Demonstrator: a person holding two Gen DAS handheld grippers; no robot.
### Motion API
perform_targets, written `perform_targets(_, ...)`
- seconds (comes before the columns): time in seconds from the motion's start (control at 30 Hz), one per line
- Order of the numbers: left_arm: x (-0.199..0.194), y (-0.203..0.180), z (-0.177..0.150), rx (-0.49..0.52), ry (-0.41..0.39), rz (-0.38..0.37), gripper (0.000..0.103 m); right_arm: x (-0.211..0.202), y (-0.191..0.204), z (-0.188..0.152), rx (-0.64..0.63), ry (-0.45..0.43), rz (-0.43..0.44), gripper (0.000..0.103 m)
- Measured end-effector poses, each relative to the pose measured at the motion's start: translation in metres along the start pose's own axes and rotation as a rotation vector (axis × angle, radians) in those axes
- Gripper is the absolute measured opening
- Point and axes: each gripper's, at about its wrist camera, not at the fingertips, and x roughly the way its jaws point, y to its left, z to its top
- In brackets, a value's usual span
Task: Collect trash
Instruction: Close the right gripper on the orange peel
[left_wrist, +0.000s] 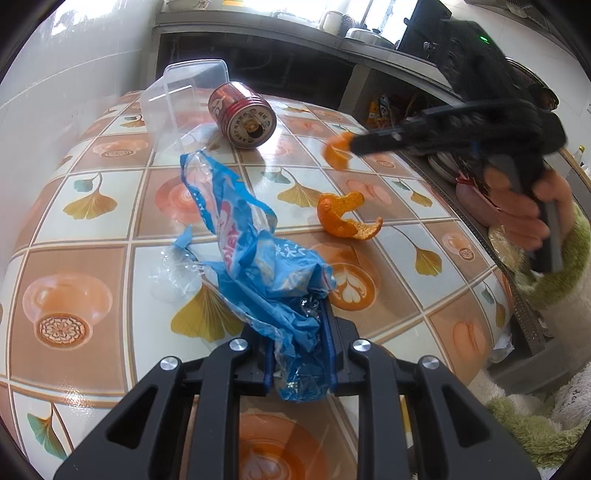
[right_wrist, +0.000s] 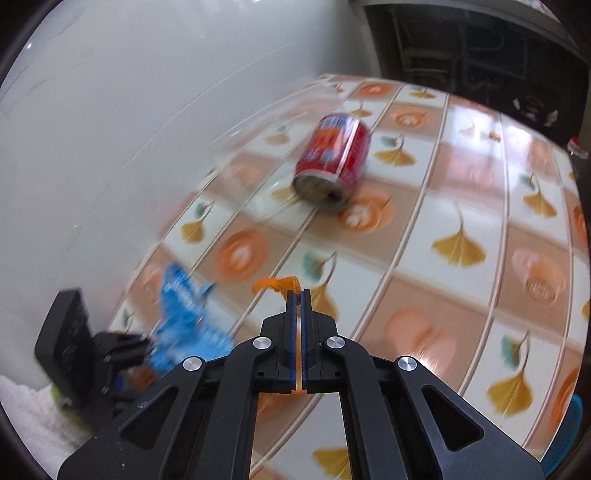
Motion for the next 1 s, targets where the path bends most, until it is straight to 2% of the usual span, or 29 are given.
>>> perform_targets(0.1, 0.000, -0.001, 0.000, 0.000, 0.000, 0.004, 0.019, 0.009, 0.003, -0.008, -0.004, 0.040, -0.001, 0.002)
perform_targets(0.27, 0.000, -0.002, 0.000, 0.002, 0.002, 0.010, 0.019, 0.020, 0.009, -0.019, -0.039, 0.083, -0.057, 0.007)
perform_targets(0.4, 0.000, -0.002, 0.000, 0.001, 0.002, 0.010, 0.019, 0.016, 0.013, -0.020, -0.075, 0.066, -0.101, 0.025)
perform_targets(0.53, 0.000, -0.002, 0.000, 0.001, 0.001, 0.010, 0.019, 0.007, 0.006, -0.018, -0.046, 0.033, -0.085, 0.031)
perform_targets(0.67, 0.000, -0.002, 0.000, 0.003, 0.002, 0.009, 0.019, 0.009, -0.010, -0.016, 0.035, 0.034, -0.048, 0.031)
perform_targets(0.83, 0.000, -0.002, 0.000, 0.003, 0.001, 0.010, 0.019, 0.014, -0.029, -0.012, 0.152, 0.022, 0.040, 0.031)
perform_targets(1.0, 0.000, -0.002, -0.001, 0.002, 0.001, 0.011, 0.019, 0.028, -0.035, -0.007, 0.193, 0.046, 0.055, 0.031)
